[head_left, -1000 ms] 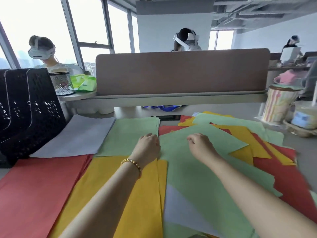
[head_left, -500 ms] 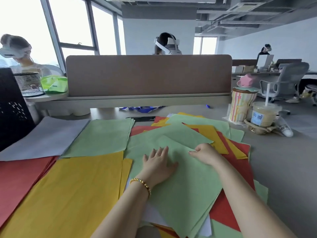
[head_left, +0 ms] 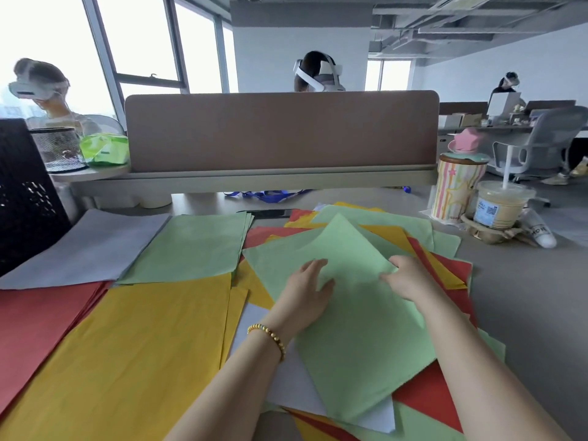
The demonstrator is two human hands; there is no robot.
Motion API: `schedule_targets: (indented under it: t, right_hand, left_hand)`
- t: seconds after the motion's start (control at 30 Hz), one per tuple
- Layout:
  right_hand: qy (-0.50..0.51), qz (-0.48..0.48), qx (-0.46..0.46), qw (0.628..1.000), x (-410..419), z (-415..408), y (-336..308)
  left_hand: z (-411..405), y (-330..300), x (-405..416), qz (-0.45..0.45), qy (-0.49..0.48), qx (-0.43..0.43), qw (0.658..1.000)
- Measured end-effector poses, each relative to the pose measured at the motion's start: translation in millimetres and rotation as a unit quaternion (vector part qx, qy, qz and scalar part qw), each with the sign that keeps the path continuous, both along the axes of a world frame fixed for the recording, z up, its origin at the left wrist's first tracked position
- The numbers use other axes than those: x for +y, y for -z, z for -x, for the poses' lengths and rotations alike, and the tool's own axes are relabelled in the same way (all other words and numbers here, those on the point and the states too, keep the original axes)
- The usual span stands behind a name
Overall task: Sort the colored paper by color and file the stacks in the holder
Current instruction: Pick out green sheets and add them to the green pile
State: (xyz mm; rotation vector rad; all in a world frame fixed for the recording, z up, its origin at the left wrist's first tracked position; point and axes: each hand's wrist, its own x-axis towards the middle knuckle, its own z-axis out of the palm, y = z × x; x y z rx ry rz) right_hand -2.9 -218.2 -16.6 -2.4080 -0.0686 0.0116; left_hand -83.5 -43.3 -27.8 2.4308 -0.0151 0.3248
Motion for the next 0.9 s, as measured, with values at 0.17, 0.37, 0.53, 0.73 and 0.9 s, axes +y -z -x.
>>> schedule_targets:
  t: [0.17, 0.37, 0.53, 0.73, 0.9]
  right_hand:
    - [0.088, -0.122, -0.01, 0.989, -14.9, -3.7, -0.8]
    - [0.175, -0.295, -0.001, 0.939, -21.8, -2.3, -0.8]
    - [0.191, -0.295, 0.03, 0.936, -23.5, -1.8, -3.6]
    - [0.187, -0.326, 0.049, 0.925, -19.7, -1.4, -0.3]
    - [0.142, -0.33, 0.083, 0.93, -11.2, 1.4, -0.8]
  left_hand:
    - [-4.7, -3.6, 30.2, 0.088, -0.144, 0.0, 0.986]
    - [-12.7, -3.4, 65.7, 0.43, -0.246, 0.005, 0.869]
    - [-4.7, -13.1, 68.5, 0.636, -0.202, 0.039, 0.744]
    - [2.5, -17.5, 62.3, 0.65, -0.14, 0.118, 0.737]
    - [0.4, -14.0, 55.5, 0.596, -0.136, 0.162, 0.774]
